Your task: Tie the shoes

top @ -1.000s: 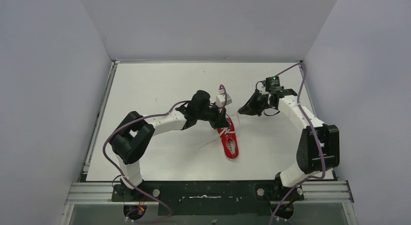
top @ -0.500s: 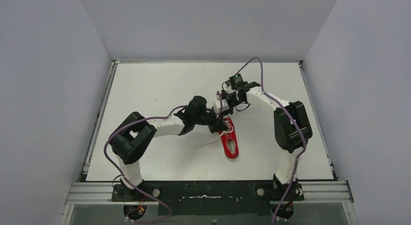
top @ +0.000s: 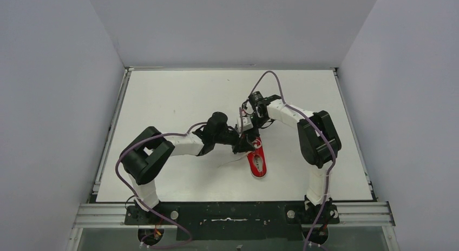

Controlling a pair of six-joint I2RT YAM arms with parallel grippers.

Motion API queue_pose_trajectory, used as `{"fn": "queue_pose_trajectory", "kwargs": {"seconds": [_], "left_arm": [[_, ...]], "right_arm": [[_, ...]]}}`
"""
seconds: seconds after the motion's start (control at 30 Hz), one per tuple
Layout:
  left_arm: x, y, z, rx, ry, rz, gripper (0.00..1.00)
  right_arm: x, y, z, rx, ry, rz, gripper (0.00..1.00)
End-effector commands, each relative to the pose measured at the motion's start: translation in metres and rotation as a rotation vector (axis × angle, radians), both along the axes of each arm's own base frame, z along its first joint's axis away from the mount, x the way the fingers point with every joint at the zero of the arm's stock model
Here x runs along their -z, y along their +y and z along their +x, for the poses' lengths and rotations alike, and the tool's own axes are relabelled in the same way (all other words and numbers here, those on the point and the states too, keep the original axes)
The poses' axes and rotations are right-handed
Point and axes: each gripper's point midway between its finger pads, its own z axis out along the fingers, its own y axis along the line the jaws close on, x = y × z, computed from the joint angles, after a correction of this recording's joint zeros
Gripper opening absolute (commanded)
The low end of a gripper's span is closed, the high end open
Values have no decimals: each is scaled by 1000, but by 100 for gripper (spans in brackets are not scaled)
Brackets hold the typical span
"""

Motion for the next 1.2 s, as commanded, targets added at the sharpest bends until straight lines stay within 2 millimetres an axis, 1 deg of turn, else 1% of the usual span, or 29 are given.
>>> {"fn": "queue_pose_trajectory", "kwargs": {"seconds": [0.0, 0.03, 0.13, 0.27, 0.33, 0.43, 0.53, 0.57, 0.63, 0.67, 0.73, 0.77, 0.83, 0.87, 0.9, 0.93, 0.97, 1.07, 1.17], "left_arm": [[-38, -3, 15, -30, -66, -98, 0], [-37, -3, 15, -33, -48, -98, 0], [-33, -4, 18, -49, 10, -83, 0], [-27, -6, 21, -54, 112, -54, 0], [-28, -8, 23, -55, 151, -54, 0], [-29, -8, 24, -58, 185, -52, 0], [-27, -8, 28, -67, 225, -33, 0], [-28, -10, 28, -64, 237, -34, 0], [-26, -12, 27, -54, 260, -33, 0], [-24, -12, 27, -53, 272, -32, 0], [-23, -11, 28, -57, 292, -30, 0], [-23, -11, 29, -60, 299, -30, 0], [-25, -11, 31, -65, 306, -34, 0], [-26, -11, 31, -65, 307, -36, 0], [-28, -11, 33, -67, 309, -39, 0], [-29, -12, 34, -68, 312, -40, 0], [-30, -12, 36, -67, 315, -41, 0], [-34, -13, 41, -61, 339, -44, 0], [-34, -12, 44, -48, 376, -48, 0]], "right_arm": [[-31, 4, -1, -43, -31, 80, 28], [-40, 5, 3, -28, -50, 105, 32], [-62, 0, 7, -10, -82, 132, 40], [-84, -14, 7, 11, -103, 174, 45], [-93, -27, 7, 35, -126, 189, 47], [-93, -55, 6, 84, -146, 176, 47], [-92, -89, 8, 118, -255, 104, 45], [-90, -96, 6, 133, -295, 101, 45], [-90, -104, 10, 159, -375, 102, 45], [-90, -110, 9, 153, -395, 79, 45], [-89, -113, 2, 82, -476, 11, 45], [-86, -115, -3, 41, -525, -35, 45], [-88, -106, -18, -47, -658, -61, 45], [-88, -101, -24, -64, -718, -56, 46], [-93, -90, -26, -62, -795, -12, 45], [-96, -85, -33, -58, -849, 17, 45], [-95, -80, -36, -51, -886, 34, 45], [-87, -62, -42, -67, -984, 55, 44], [-77, -45, -37, -117, -1075, 18, 42]]}}
